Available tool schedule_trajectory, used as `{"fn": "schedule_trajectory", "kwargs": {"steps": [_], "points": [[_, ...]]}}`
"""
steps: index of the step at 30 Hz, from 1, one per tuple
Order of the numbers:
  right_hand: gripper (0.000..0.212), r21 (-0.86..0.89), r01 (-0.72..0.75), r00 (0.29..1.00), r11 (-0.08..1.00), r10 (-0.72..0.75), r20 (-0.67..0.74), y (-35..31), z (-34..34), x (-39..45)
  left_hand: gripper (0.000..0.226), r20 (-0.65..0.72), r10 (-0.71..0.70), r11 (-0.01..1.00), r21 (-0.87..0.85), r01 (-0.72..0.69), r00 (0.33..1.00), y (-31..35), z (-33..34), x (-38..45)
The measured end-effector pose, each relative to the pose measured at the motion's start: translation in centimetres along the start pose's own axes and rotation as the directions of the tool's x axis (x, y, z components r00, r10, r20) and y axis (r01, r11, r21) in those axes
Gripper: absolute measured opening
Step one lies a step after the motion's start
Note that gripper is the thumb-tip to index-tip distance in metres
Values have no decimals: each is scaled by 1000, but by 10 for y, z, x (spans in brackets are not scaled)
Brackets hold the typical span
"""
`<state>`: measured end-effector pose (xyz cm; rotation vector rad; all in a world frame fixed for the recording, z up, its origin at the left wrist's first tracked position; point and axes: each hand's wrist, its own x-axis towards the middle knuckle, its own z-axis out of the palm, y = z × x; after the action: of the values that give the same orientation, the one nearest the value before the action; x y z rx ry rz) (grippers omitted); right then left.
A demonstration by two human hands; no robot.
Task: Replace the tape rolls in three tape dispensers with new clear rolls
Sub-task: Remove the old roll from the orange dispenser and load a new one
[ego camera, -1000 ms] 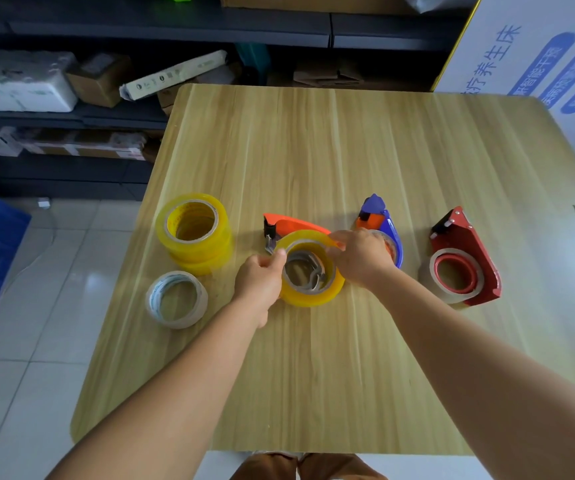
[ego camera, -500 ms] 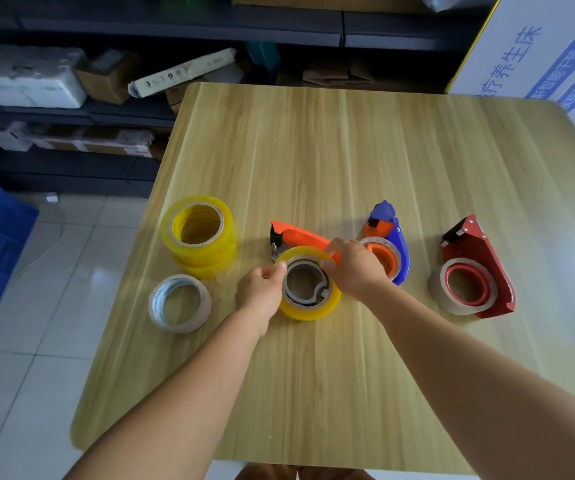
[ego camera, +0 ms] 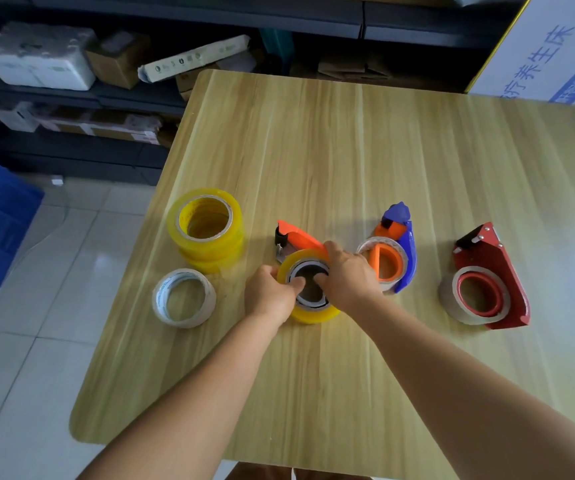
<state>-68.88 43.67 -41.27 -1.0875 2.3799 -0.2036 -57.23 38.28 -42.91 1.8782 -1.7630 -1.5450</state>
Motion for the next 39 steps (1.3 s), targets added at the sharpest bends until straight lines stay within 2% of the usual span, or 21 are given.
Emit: {"fn": "schedule_trajectory", "kwargs": {"steps": [4,7,10,12,15,16,20,23,25,27,29,31,33,37,39], "points": [[39,-43,-43,999,998,43,-17,-3,0,2,31,41,-19,996,-86,23,999,-3,-1,-1],[36,12,-71,996,997,72,-58,1,2,-1,29,57,19,993,-120,-12,998,-5,-8,-2],[35,86,-94,993,992,99,-59,-1,3,-4,40,100,39,989,-146,-24,994,-6,-15,0],[40,123,-82,996,989,87,-35,-6,2,-8,43,132,-14,986,-164,36,991,-6,-17,0],[50,82,-24,1000,996,24,5,-9,-1,-12,10,133,-98,971,-206,124,986,-8,-16,-3],[50,50,-7,1000,999,6,25,-9,-3,-14,7,128,-124,961,-232,151,984,-9,-15,-4],[44,-106,-18,994,994,29,101,-12,-5,-24,24,146,-205,926,-291,240,968,-13,-15,-9],[39,-100,-72,989,992,84,121,-13,-10,-28,35,166,-148,955,-231,185,975,-16,-18,-10],[33,17,-85,990,996,83,114,-13,-14,-26,36,200,-74,981,-161,107,977,-15,-23,-7],[43,188,-63,991,980,39,128,-11,-19,-24,39,248,9,993,-119,21,969,-11,-29,-5],[59,419,-133,980,898,57,189,-11,-20,-23,42,293,72,995,-94,-46,953,-7,-31,-6],[59,501,-151,978,852,54,201,-10,-18,-22,43,303,98,994,-83,-77,948,-5,-31,-7],[59,539,-117,986,834,30,167,-5,-12,-21,45,281,92,992,-112,-63,955,-7,-32,-7],[65,730,-194,979,655,171,107,0,-6,-23,42,267,31,957,-285,48,963,-11,-35,-4],[64,783,-191,977,592,191,94,0,-5,-23,43,247,24,940,-337,63,969,-11,-34,-4]]}}
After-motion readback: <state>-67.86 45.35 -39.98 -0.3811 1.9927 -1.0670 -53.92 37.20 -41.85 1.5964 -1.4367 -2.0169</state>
